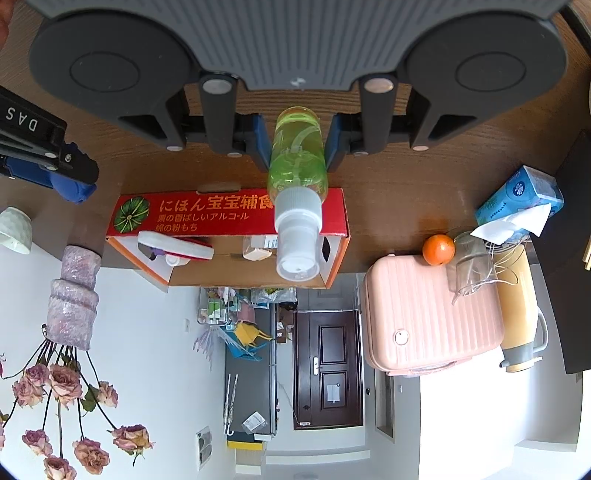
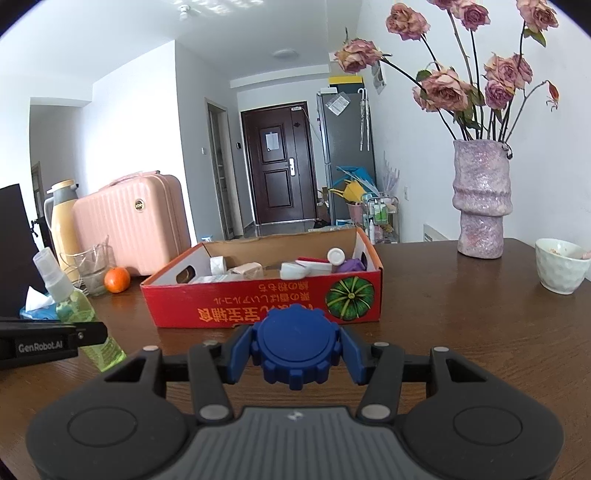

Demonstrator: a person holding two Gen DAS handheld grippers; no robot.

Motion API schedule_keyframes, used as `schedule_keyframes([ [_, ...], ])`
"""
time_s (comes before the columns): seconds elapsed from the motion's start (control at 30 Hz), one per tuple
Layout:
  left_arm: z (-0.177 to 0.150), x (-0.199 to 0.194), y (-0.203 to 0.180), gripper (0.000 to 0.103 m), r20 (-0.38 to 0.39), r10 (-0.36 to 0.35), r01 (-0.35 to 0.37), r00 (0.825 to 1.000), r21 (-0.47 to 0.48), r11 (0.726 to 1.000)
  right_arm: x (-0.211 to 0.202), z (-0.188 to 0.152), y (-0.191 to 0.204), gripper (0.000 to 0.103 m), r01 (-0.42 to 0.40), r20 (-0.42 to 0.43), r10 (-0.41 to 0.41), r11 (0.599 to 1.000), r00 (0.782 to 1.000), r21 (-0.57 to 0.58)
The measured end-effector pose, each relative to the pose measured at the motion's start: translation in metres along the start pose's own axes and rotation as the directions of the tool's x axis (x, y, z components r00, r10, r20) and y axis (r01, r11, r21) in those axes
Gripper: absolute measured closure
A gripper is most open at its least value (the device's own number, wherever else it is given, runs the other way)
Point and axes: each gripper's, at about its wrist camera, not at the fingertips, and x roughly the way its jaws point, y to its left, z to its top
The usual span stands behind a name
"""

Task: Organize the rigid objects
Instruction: 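Carry the blue cap and green spray bottle over the red box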

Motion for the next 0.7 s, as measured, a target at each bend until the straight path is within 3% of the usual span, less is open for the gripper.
schedule_keyframes([
  [0.7,0.044,0.0,-0.011,0.071,0.086,-0.025,0.027,0.996,-0.023,0.999,0.016,0.044,0.018,0.052,-0.029,0.094,0.031,0.999,0.995,-0.028],
])
